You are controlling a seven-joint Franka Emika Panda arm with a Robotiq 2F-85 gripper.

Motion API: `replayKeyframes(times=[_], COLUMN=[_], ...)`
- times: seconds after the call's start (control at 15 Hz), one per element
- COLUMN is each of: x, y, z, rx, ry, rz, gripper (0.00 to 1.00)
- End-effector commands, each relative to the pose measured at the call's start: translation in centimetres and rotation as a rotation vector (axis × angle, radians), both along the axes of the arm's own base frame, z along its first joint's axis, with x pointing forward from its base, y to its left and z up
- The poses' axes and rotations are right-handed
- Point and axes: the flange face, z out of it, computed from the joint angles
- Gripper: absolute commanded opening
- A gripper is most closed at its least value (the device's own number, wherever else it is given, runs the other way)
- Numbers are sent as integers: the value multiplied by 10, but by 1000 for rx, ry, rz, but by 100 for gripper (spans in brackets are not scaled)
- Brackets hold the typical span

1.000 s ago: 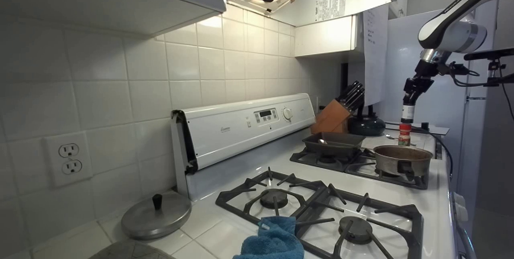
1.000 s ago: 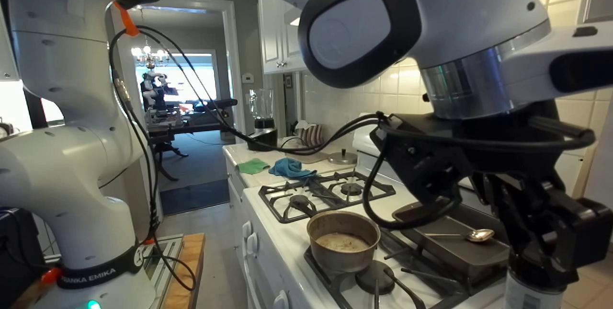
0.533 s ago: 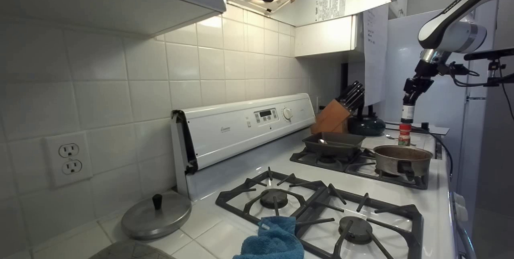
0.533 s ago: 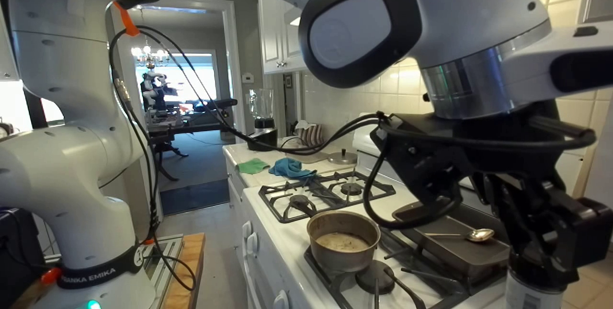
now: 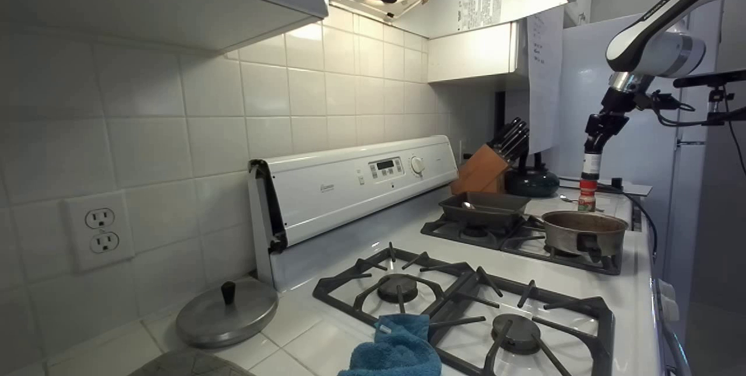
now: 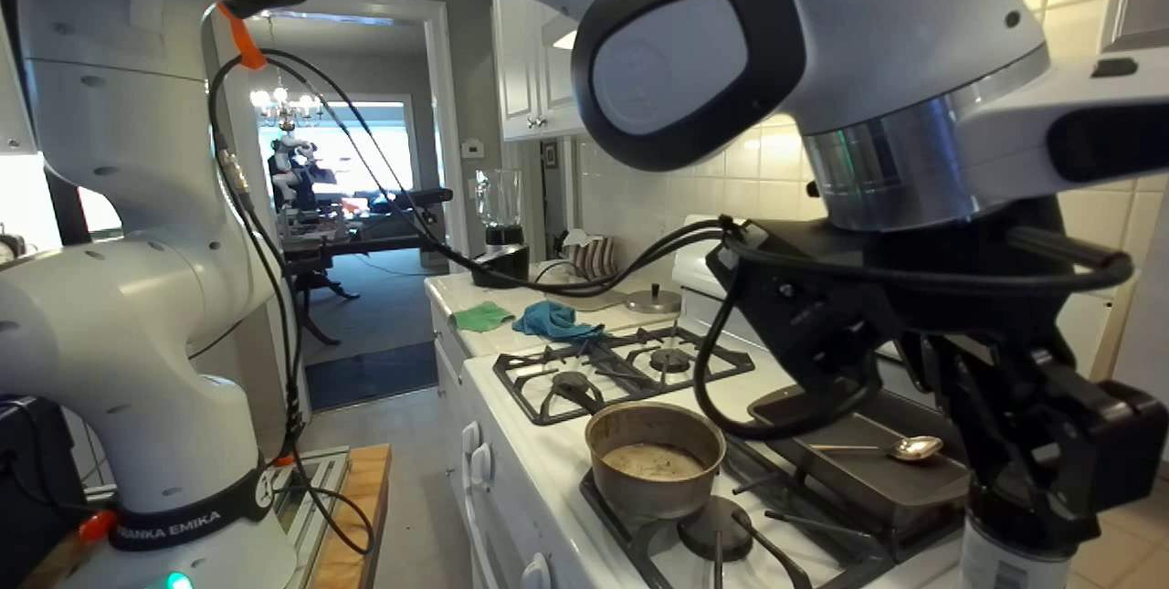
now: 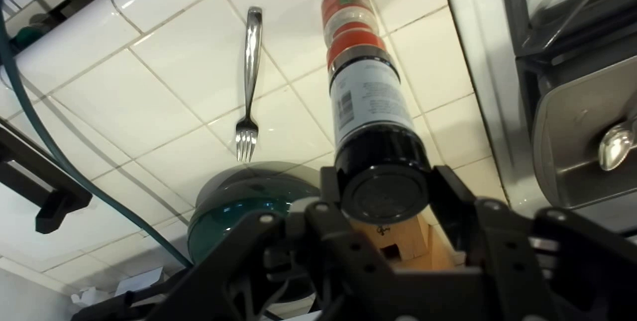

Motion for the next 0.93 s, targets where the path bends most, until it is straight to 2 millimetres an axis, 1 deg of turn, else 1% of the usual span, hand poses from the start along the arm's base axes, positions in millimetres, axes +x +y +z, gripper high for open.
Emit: replayKeyframes(times=[0.0,0.07,0.13,0.2,0.33,0.4,0.87], x=[6,6,6,6,6,6,7], y=[-2,-2,-2,-2,-2,-2,-4], z=[2,2,2,2,3,4,6], rx=[11,12,14,14,12,10,9], ry=[-15,-13,-13,-14,-17,-18,-19], rz=[-10,-12,-12,-14,-15,-15,-18], gripper=[24,74,75,80,95,99,100])
